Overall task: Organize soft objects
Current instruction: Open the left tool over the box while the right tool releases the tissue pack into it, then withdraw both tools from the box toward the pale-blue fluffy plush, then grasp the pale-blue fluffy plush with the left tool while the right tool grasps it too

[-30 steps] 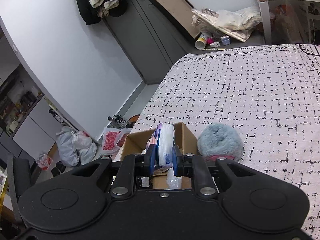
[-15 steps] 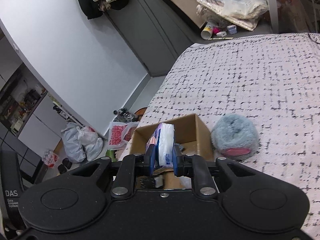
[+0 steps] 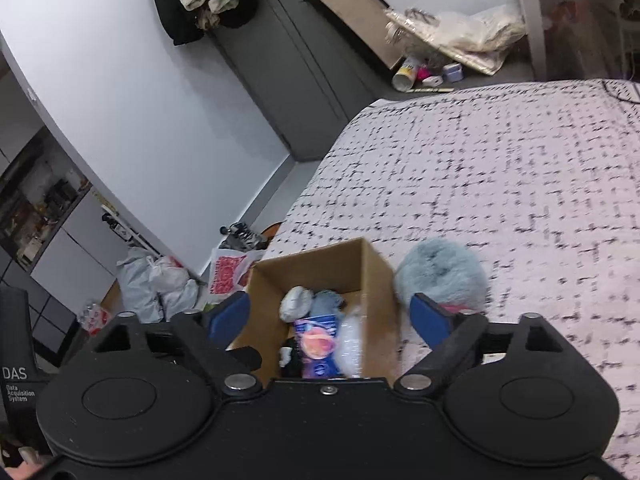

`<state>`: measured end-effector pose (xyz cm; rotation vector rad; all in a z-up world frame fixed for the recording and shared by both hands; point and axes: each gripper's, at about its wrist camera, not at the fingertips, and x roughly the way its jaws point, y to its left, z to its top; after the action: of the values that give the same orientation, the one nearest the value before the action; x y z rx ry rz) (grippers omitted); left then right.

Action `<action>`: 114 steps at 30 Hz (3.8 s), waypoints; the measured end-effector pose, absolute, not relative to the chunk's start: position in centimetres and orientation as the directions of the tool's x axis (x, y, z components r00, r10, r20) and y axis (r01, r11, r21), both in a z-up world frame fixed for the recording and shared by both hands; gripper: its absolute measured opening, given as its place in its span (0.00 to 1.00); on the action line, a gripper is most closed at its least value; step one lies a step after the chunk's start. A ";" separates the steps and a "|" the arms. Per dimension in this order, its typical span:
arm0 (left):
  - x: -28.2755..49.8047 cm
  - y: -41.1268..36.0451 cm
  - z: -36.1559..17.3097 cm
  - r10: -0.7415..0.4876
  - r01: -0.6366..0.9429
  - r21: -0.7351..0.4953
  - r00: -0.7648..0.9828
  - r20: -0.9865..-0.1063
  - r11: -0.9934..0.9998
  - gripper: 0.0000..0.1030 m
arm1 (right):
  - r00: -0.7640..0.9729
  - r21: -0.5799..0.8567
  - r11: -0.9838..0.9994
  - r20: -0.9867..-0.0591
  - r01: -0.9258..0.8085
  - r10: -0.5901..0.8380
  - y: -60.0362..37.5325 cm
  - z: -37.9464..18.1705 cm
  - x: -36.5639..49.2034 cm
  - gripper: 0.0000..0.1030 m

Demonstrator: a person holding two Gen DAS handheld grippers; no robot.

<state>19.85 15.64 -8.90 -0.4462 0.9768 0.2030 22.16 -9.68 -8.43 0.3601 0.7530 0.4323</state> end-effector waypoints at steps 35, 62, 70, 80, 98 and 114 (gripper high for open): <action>22.0 3.7 -8.7 -0.004 -0.269 -0.166 0.515 -0.857 0.949 0.99 | 0.703 0.468 0.866 -0.555 -0.176 0.444 -23.5 -10.7 22.8 1.00; 25.9 -3.6 -10.6 -0.058 -0.166 -0.172 0.534 -0.843 0.971 0.75 | 0.661 0.616 0.785 -0.565 -0.061 0.494 -28.9 -16.0 26.0 0.74; 28.0 -3.6 -12.3 -0.001 -0.207 -0.128 0.522 -0.853 0.970 0.65 | 0.618 0.658 0.753 -0.583 -0.021 0.527 -29.1 -18.1 27.6 0.70; 30.5 -1.9 -13.5 0.078 -0.307 -0.100 0.518 -0.852 0.947 0.51 | 0.579 0.671 0.742 -0.598 -0.018 0.555 -28.5 -19.7 29.5 0.69; 30.9 0.0 -15.8 0.210 -0.579 -0.134 0.488 -0.847 0.805 0.45 | 0.551 0.681 0.732 -0.608 -0.008 0.572 -28.1 -20.9 30.7 0.69; 30.8 0.2 -16.5 0.144 -0.571 -0.197 0.496 -0.856 0.797 0.15 | 0.560 0.676 0.737 -0.609 -0.004 0.562 -28.5 -20.7 30.2 0.69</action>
<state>30.80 0.23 -16.55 -0.4989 0.9611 0.4557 30.17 -28.50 -20.71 0.6786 0.9285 0.3655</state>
